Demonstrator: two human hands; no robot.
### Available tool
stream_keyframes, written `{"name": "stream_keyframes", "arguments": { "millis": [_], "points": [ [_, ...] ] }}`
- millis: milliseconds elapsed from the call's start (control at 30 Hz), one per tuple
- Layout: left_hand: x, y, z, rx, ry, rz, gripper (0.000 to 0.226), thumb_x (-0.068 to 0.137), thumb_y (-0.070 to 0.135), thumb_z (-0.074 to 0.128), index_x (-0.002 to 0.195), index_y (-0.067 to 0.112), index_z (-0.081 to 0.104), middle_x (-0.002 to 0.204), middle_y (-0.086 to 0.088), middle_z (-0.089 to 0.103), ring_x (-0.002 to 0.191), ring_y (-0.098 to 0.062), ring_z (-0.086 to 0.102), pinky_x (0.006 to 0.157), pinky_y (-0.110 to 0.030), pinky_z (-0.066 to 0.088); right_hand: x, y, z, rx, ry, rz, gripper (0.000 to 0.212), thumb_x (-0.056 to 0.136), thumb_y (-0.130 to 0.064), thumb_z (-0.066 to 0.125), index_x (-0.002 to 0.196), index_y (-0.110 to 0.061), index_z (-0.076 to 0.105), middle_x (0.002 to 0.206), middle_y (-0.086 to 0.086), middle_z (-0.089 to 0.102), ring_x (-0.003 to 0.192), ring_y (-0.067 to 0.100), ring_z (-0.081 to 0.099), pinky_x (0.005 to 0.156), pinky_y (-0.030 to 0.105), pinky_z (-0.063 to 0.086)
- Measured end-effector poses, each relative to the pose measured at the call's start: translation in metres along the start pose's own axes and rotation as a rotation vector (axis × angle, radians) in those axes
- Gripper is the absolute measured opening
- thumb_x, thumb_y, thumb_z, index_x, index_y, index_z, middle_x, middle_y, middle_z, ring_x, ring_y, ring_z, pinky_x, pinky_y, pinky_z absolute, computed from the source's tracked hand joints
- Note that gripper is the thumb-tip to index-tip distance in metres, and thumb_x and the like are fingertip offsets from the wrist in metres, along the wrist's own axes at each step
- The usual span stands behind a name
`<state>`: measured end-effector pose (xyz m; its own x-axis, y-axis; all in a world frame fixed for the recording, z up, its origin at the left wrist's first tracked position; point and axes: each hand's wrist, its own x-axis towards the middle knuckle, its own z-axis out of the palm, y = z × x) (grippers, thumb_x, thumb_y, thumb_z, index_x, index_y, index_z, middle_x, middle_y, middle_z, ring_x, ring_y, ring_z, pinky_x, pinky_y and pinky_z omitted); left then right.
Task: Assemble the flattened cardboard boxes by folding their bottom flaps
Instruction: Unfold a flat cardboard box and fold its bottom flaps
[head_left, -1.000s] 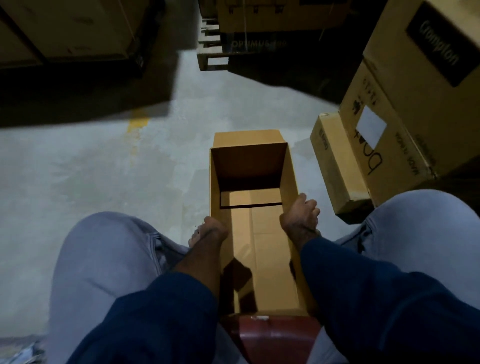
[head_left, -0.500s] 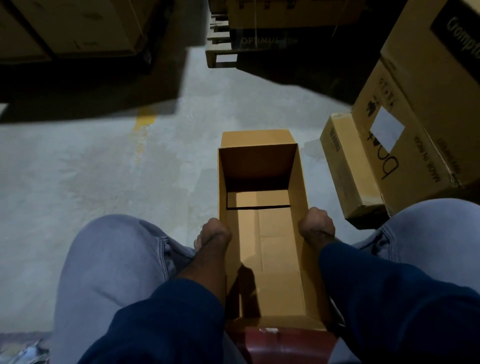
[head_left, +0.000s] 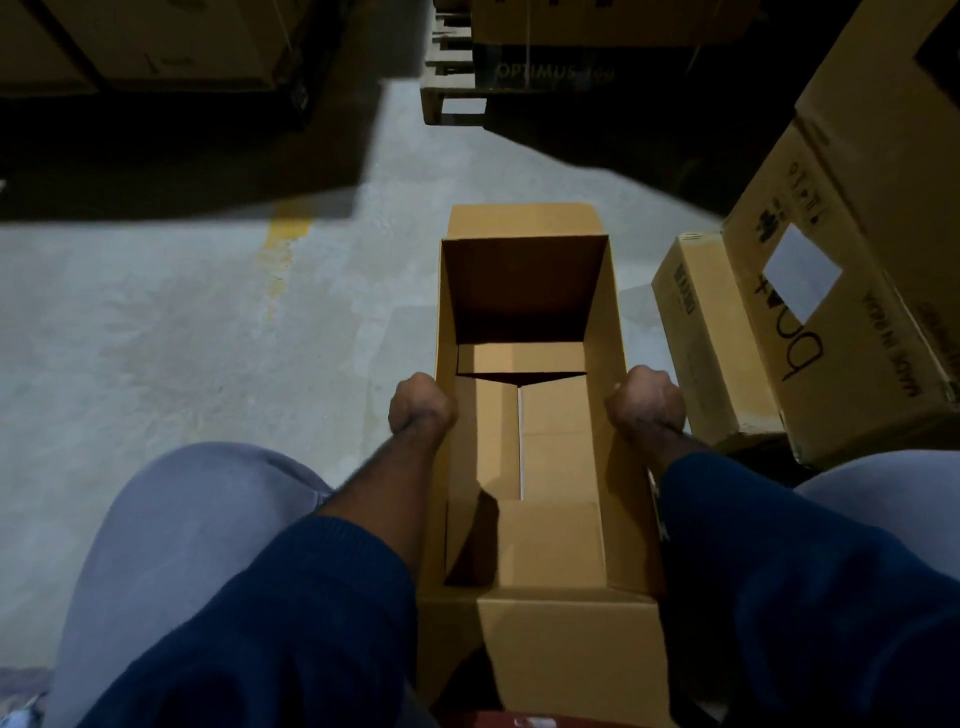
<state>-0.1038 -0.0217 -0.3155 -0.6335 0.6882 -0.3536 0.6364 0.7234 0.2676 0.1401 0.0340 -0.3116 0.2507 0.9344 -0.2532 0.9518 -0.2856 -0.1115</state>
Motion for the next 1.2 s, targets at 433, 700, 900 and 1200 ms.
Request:
{"name": "stream_keyframes", "arguments": {
  "millis": [433,700,900,1200],
  "points": [
    [0.082,0.036,-0.004,-0.124,0.110,0.036,0.006,0.092,0.011,0.071,0.087,0.007,0.071,0.086,-0.010,0.070,0.077,-0.026,0.068,0.060,-0.032,0.057,0.075,-0.040,0.006,0.073,0.110,-0.094,0.036,0.105,-0.039,0.053,0.103,-0.007,0.071,0.081,0.007,0.058,0.073,0.022,0.056,0.064,0.032,0.047],
    [0.099,0.023,0.013,-0.200,0.039,0.082,0.023,0.097,0.019,0.069,0.119,0.010,0.070,0.115,-0.010,0.072,0.103,-0.029,0.068,0.077,-0.032,0.054,0.074,-0.027,0.037,0.165,0.029,-0.090,0.029,0.101,-0.020,0.061,0.127,-0.007,0.061,0.115,0.014,0.066,0.105,0.031,0.065,0.081,0.040,0.055],
    [0.058,-0.007,0.020,-0.112,-0.073,0.020,0.026,0.100,0.013,0.060,0.125,0.009,0.061,0.120,-0.012,0.066,0.107,-0.029,0.064,0.083,-0.035,0.056,0.054,-0.013,0.035,0.354,-0.130,0.008,0.048,0.099,-0.013,0.061,0.146,-0.010,0.050,0.134,0.016,0.061,0.121,0.036,0.060,0.095,0.047,0.058],
    [-0.038,-0.063,0.041,-0.046,-0.174,-0.228,0.018,0.099,0.018,0.063,0.085,0.007,0.061,0.097,-0.009,0.067,0.090,-0.023,0.066,0.074,-0.032,0.051,-0.040,0.024,0.059,0.274,-0.194,0.140,0.024,0.101,-0.026,0.056,0.117,-0.008,0.061,0.115,0.015,0.066,0.105,0.032,0.066,0.088,0.045,0.058]
  ]
}}
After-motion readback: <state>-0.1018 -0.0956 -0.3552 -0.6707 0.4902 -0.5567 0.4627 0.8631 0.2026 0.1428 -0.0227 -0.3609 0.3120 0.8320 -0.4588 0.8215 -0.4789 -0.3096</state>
